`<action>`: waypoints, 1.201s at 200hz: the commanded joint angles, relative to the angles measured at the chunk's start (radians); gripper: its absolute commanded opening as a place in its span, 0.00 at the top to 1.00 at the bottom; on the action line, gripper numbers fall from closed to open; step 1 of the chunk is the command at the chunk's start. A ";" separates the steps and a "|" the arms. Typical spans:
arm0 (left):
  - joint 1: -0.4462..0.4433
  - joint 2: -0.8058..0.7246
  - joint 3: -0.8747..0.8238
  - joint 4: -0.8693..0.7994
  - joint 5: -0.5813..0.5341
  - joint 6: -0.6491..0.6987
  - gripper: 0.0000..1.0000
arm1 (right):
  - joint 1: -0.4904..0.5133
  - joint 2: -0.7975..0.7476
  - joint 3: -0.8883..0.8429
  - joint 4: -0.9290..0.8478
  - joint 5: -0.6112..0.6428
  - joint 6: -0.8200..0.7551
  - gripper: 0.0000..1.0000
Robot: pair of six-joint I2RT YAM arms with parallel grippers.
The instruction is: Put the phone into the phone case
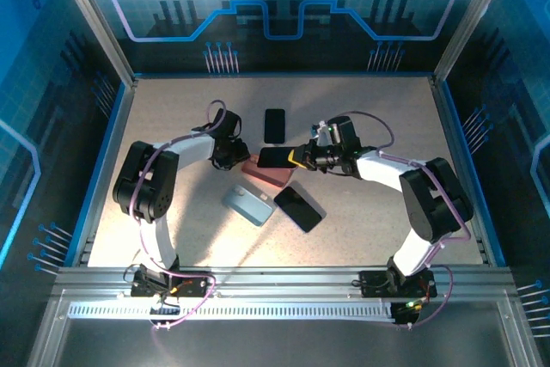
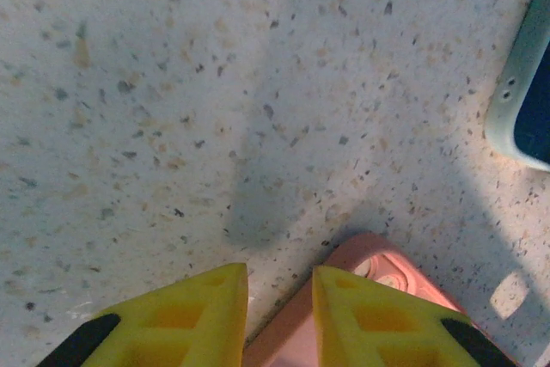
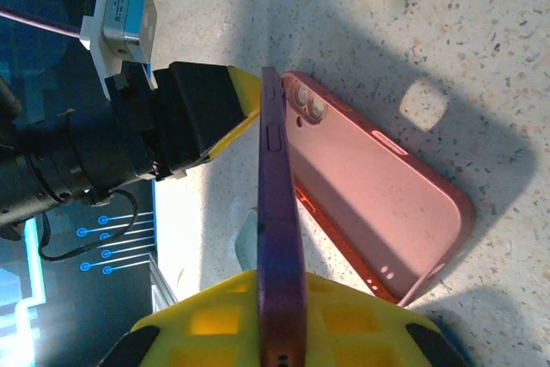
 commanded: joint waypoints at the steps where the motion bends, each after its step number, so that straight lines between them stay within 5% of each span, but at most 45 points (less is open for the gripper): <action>1: 0.004 -0.033 -0.048 0.046 0.059 -0.019 0.73 | 0.016 0.012 0.002 0.063 -0.047 0.009 1.00; 105: -0.060 -0.147 -0.215 0.108 0.109 -0.128 0.73 | 0.014 0.034 0.021 -0.053 -0.091 -0.075 1.00; 240: -0.058 -0.134 -0.184 0.077 0.055 -0.143 0.74 | -0.095 0.158 0.302 -0.469 -0.225 -0.432 1.00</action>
